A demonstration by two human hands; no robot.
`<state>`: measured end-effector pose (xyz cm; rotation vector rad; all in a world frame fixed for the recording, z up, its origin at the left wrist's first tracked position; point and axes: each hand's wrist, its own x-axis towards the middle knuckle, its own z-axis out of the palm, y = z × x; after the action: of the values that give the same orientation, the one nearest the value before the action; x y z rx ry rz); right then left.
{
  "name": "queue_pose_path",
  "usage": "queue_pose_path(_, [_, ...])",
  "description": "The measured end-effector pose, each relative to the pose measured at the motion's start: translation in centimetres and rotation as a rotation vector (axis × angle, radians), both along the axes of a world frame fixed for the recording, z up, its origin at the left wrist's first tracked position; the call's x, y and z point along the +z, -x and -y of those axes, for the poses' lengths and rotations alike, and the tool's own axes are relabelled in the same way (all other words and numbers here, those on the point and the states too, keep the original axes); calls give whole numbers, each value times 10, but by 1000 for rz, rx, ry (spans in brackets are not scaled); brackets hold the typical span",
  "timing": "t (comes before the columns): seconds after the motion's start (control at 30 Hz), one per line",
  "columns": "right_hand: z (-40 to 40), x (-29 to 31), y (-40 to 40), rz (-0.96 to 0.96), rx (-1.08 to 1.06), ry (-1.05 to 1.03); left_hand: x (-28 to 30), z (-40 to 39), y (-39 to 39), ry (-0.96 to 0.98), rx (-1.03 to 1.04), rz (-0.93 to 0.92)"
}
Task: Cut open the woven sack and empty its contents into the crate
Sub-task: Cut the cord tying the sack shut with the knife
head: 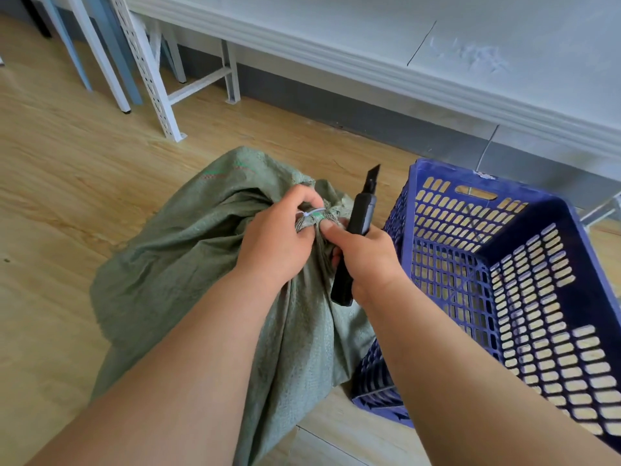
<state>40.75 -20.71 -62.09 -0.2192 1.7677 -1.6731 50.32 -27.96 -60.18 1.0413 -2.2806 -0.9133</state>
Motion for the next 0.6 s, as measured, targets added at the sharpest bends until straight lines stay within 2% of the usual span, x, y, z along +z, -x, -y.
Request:
queue_pose_path(0.1, [-3, 0, -1, 85, -22, 58, 2, 7, -3, -217, -52, -99])
queue_pose_path(0.2, [-9, -1, -1, 127, -23, 83, 6, 12, -7, -384, -146, -113])
queue_pose_path(0.3, [-10, 0, -3, 105, -3, 85, 9, 10, -7, -301, -83, -111])
queue_pose_path(0.6, [-9, 2, -8, 36, -66, 83, 13, -6, 3, 7, 73, 55])
